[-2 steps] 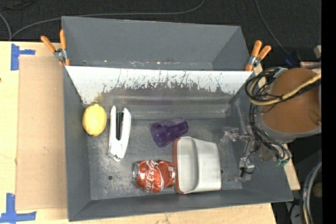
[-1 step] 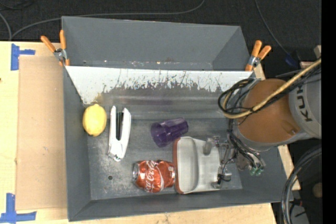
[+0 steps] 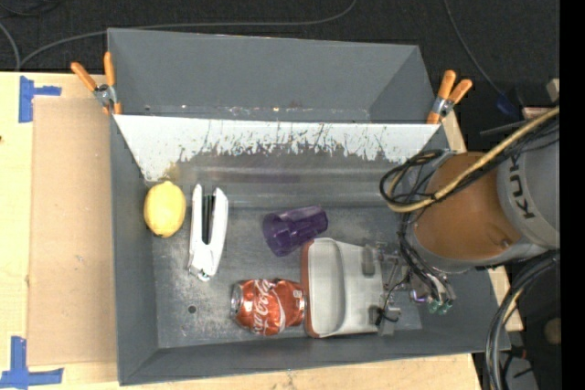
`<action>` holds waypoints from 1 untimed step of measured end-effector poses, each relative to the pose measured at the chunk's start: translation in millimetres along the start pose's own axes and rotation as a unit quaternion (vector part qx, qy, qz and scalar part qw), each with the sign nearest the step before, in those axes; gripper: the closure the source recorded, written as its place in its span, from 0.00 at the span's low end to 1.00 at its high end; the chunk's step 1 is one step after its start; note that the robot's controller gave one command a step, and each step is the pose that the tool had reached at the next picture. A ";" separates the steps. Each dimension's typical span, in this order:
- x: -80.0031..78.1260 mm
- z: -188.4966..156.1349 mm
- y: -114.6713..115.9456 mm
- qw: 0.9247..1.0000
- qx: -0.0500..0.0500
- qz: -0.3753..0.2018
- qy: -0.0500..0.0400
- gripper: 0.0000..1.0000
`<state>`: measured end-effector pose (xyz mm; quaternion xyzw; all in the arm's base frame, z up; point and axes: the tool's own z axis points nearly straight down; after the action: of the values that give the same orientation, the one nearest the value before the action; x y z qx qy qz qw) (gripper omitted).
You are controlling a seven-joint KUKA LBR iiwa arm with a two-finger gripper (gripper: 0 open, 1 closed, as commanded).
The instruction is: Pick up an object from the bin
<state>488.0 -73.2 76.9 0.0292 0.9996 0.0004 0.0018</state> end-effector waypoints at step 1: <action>7.7 -78.7 19.5 1.000 0.000 -0.031 0.005 0.00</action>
Offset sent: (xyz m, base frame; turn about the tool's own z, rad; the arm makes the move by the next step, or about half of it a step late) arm 0.0042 0.0039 0.0863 -0.0039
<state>481.1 -53.3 155.6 -0.0018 1.0000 0.0005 -0.0031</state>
